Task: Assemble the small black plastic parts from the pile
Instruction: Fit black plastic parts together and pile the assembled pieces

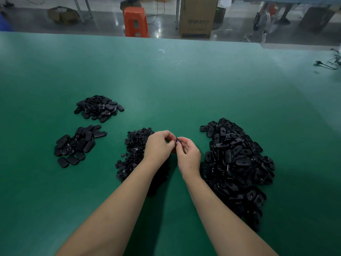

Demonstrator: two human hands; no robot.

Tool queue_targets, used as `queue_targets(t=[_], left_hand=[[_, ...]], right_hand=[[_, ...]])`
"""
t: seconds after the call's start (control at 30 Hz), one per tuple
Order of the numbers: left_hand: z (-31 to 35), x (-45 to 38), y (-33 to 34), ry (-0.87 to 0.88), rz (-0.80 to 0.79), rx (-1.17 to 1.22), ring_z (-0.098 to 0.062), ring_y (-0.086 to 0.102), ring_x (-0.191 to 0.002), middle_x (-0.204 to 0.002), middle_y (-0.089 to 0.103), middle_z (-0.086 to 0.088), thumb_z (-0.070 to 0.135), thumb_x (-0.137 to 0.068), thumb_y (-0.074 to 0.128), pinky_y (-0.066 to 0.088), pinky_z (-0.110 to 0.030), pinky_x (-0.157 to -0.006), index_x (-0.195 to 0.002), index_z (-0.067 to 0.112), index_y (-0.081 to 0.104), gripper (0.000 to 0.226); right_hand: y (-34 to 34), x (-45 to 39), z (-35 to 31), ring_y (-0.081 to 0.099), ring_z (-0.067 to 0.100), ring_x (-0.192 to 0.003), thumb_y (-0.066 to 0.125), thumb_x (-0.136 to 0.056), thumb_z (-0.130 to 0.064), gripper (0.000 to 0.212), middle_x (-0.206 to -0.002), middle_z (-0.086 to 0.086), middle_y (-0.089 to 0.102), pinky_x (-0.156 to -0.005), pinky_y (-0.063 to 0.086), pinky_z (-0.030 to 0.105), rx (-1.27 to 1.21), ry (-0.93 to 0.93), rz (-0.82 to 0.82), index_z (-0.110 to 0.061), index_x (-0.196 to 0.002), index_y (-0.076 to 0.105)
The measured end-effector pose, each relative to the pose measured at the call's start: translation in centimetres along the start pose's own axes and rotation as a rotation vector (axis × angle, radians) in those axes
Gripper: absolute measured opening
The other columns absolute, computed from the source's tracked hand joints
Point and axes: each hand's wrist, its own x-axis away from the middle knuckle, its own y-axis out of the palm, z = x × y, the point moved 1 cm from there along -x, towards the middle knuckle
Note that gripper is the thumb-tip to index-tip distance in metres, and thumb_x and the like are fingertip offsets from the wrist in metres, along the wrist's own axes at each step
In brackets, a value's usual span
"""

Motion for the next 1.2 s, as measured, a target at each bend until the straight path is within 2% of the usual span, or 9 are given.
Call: queue_targets(t=[0.17,0.27,0.4,0.53,0.8,0.9,1.0,1.07,1.2], left_hand=[[-0.2,0.1,0.5,0.053,0.017,-0.071,-0.012,0.055,-0.083,-0.094,0.06,0.008,0.025,-0.09,0.068,0.046,-0.03,-0.076,-0.09,0.025,0.075,0.007],[-0.2,0.1,0.4,0.048,0.012,-0.044,-0.015,0.062,-0.089,-0.095,0.067,0.006,0.022,-0.089,0.069,0.051,-0.033,-0.082,-0.09,0.023,0.076,0.006],[-0.2,0.1,0.2,-0.022,0.001,0.089,-0.012,0.069,-0.077,-0.082,0.072,0.008,0.014,-0.085,0.074,0.056,-0.029,-0.078,-0.091,0.019,0.073,0.008],[-0.2,-0.4,0.0,-0.041,-0.039,0.128,-0.008,0.066,-0.076,-0.081,0.071,0.012,0.014,-0.082,0.08,0.049,-0.014,-0.071,-0.094,0.021,0.075,0.015],[-0.5,-0.7,-0.3,-0.054,-0.1,0.111,-0.012,0.071,-0.081,-0.081,0.075,0.007,0.013,-0.085,0.074,0.055,-0.025,-0.077,-0.089,0.019,0.078,0.008],[-0.2,-0.6,-0.3,-0.047,-0.103,0.062,-0.007,0.07,-0.079,-0.079,0.074,0.01,0.015,-0.084,0.073,0.052,-0.021,-0.073,-0.084,0.024,0.075,0.009],[0.1,-0.6,-0.4,-0.032,-0.101,0.01,0.003,0.063,-0.068,-0.071,0.069,0.015,0.018,-0.084,0.073,0.042,-0.008,-0.061,-0.081,0.029,0.072,0.012],[0.3,-0.6,-0.6,-0.033,-0.106,-0.008,0.007,0.059,-0.065,-0.069,0.068,0.015,0.019,-0.084,0.073,0.039,-0.005,-0.056,-0.081,0.029,0.072,0.01],[0.4,-0.6,-0.6,-0.043,-0.107,-0.038,0.001,0.061,-0.066,-0.07,0.068,0.014,0.018,-0.084,0.072,0.038,-0.006,-0.057,-0.083,0.025,0.073,0.007]], right_hand=[[-0.1,0.0,-0.1,0.071,0.0,-0.087,0.061,-0.097,-0.007,0.017,-0.094,-0.006,0.074,-0.075,0.054,0.015,-0.021,-0.004,0.017,-0.022,-0.096,0.066],[-0.1,-0.1,0.0,0.071,0.002,-0.087,0.06,-0.097,-0.006,0.019,-0.094,-0.005,0.074,-0.076,0.055,0.018,-0.016,-0.006,0.013,-0.025,-0.095,0.064],[0.0,-0.2,0.1,0.071,0.006,-0.088,0.058,-0.098,-0.006,0.019,-0.096,-0.002,0.073,-0.082,0.057,0.024,0.002,-0.015,0.016,-0.024,-0.096,0.062],[0.0,-0.1,0.2,0.071,0.011,-0.087,0.055,-0.1,-0.01,0.019,-0.096,-0.003,0.073,-0.083,0.059,0.034,0.032,-0.03,0.02,-0.028,-0.098,0.062],[-0.1,0.0,0.0,0.07,0.016,-0.079,0.054,-0.1,-0.012,0.022,-0.093,-0.001,0.072,-0.08,0.059,0.04,0.095,-0.04,0.025,-0.032,-0.094,0.06],[-0.1,-0.1,-0.1,0.07,0.022,-0.082,0.054,-0.1,-0.01,0.022,-0.094,0.001,0.072,-0.083,0.058,0.045,0.099,-0.037,0.018,-0.03,-0.094,0.06],[-0.1,-0.1,-0.1,0.071,0.019,-0.08,0.054,-0.1,-0.01,0.022,-0.093,0.0,0.073,-0.082,0.058,0.046,0.101,-0.032,0.015,-0.03,-0.094,0.061],[-0.1,-0.1,0.0,0.071,0.02,-0.081,0.055,-0.1,-0.011,0.022,-0.093,0.001,0.073,-0.083,0.058,0.048,0.098,-0.026,0.011,-0.03,-0.094,0.061],[-0.1,0.0,-0.1,0.071,0.021,-0.084,0.054,-0.1,-0.011,0.021,-0.094,0.0,0.073,-0.085,0.057,0.049,0.107,-0.02,0.003,-0.03,-0.095,0.062]])
